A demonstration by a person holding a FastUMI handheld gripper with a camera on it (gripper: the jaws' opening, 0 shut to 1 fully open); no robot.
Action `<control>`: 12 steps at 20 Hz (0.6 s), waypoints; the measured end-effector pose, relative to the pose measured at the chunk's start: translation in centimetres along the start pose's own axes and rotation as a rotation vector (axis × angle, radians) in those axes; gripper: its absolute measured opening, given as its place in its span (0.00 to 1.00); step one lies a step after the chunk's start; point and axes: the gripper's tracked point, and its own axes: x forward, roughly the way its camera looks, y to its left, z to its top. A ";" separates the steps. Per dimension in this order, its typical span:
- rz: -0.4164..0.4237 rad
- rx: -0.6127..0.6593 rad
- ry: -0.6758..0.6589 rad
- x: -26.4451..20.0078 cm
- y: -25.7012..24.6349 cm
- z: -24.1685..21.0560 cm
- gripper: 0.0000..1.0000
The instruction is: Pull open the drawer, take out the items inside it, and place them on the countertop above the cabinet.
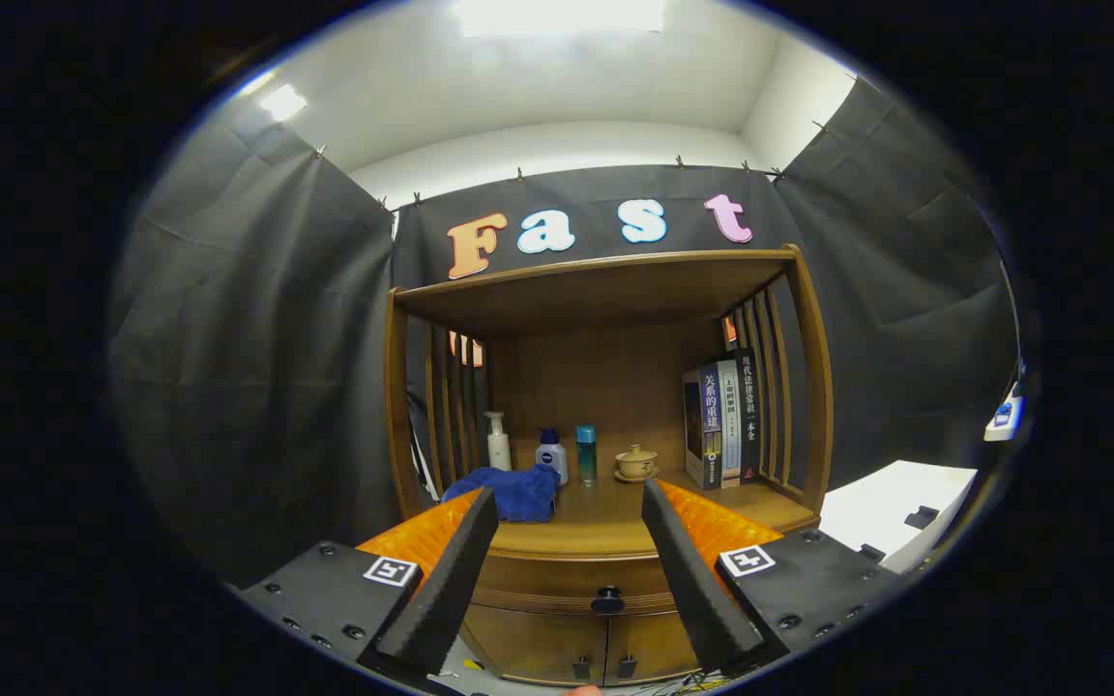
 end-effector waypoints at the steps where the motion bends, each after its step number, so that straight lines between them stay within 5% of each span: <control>1: -0.003 0.001 -0.003 0.1 -0.1 0.1 0.98; 12: -0.010 0.003 -0.009 0.0 -0.3 -0.1 0.98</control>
